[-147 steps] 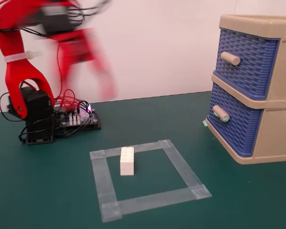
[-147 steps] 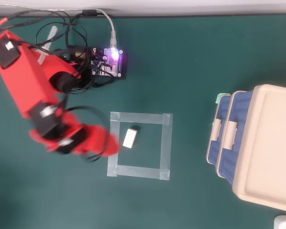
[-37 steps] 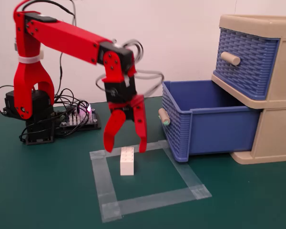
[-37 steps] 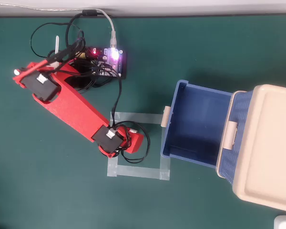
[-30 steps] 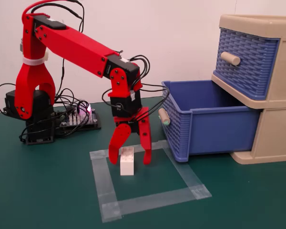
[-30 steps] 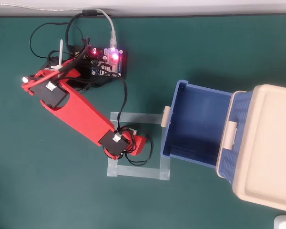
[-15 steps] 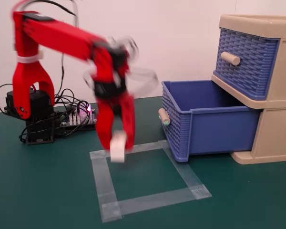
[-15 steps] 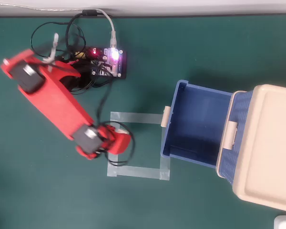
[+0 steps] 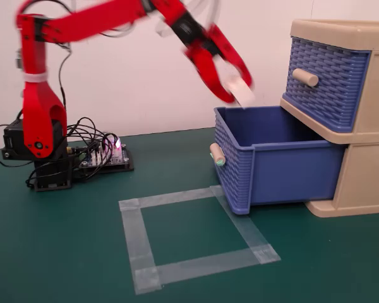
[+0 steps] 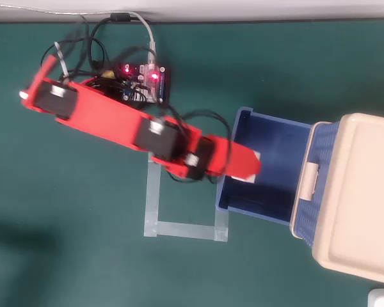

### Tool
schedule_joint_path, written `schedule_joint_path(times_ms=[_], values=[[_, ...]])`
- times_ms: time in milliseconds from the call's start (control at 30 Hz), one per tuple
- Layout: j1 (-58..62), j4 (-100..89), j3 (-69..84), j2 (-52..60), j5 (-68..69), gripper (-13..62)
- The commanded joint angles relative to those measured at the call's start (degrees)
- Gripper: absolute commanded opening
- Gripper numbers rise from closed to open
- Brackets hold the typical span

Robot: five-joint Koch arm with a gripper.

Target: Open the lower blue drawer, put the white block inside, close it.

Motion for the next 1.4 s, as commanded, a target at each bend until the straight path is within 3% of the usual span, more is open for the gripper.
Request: schedule_joint_path(times_ms=[0,100,133,233,267,433,533,667,833,1033,1367], values=[[-1.5,-1.5,-3.9,-1.0,4.0,-7.7],[-1.6,-0.5,-3.8,-1.8,3.9,-7.1],[-1.6,-0.3,-3.8,-1.8,3.9,-2.8],[-1.6,-0.6,-4.0,-1.7,3.8,29.7],[-1.6,-0.5,-4.1,-1.4,3.9,33.6],[-1.4,3.9,-4.4,9.1,3.5,34.1],[-1.2,19.6,-2.8,18.8,2.4,34.0],[0.4,36.7,2.5,21.1,-6.3,33.9],[3.1,27.4,4.5,7.0,-7.7,34.0],[2.4,12.5,-4.1,-8.0,-7.2,34.0],[-3.3,0.9,-39.4,-35.1,-7.4,34.2]])
